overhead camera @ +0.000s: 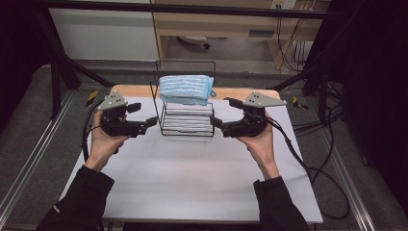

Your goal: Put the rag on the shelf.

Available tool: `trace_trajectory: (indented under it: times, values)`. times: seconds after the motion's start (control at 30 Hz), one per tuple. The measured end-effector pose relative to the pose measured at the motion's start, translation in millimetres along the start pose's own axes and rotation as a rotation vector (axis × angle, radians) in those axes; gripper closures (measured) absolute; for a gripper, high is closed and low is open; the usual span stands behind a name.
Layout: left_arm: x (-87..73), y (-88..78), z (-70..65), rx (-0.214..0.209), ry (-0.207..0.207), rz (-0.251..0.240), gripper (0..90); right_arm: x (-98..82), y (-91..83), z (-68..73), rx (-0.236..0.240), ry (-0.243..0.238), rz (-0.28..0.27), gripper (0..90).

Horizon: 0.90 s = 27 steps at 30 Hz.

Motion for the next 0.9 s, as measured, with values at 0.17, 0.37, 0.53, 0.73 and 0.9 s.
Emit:
trace_trajectory:
  times: [0.17, 0.37, 0.53, 0.73, 0.9]
  values:
    - [-34.2, 1.3, -0.7, 0.01, -0.014, 0.04, 11.2, -31.4, -14.2, -10.4, 0.0, 0.048, 0.024, 3.2]
    - [-66.9, -1.1, -1.7, 0.012, -0.022, 0.077, 10.5, -74.0, -28.7, -25.7, -0.017, 0.076, 0.09, 1.3]
    - [-99.9, 0.9, -5.7, 0.006, -0.016, 0.137, 10.5, -109.0, -39.6, -39.3, -0.038, 0.105, 0.149, 0.6]
    - [-130.2, -0.1, -5.4, 0.003, -0.023, 0.172, 10.4, -138.9, -50.3, -47.0, -0.038, 0.138, 0.175, 0.5]
    - [-152.7, -3.0, -7.5, -0.006, -0.022, 0.201, 10.4, -162.5, -58.7, -50.9, -0.053, 0.135, 0.221, 0.6]
Point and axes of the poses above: each handheld gripper's, and its own axes: y roughly forward along the jaws, x roughly out of its top, z roughly to its left, the point moved 8 cm from there along y, roughly forward along the jaws, and after that the axes turned 5 degrees about y, right-handed, at the moved point
